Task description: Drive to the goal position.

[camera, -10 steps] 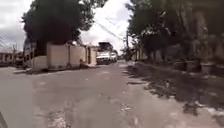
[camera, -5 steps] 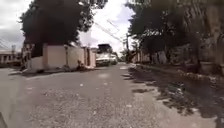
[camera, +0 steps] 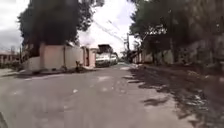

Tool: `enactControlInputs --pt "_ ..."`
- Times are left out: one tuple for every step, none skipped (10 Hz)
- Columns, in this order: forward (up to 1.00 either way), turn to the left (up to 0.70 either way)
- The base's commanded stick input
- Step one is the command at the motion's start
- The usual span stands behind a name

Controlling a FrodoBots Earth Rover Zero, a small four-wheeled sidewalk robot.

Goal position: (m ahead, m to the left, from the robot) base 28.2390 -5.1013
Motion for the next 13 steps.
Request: enactControlInputs --pt "1.0 0.0" --pt "1.0 0.0" --pt "1.0 0.0" --pt "1.0 0.0" --pt "1.0 0.0" --pt "1.0 0.0" --pt "1.0 0.0" --pt "1.0 0.0" --pt "1.0 0.0" --pt "1.0 0.0" --pt "1.0 0.0" --pt "1.0 0.0" --pt "1.0 0.0"
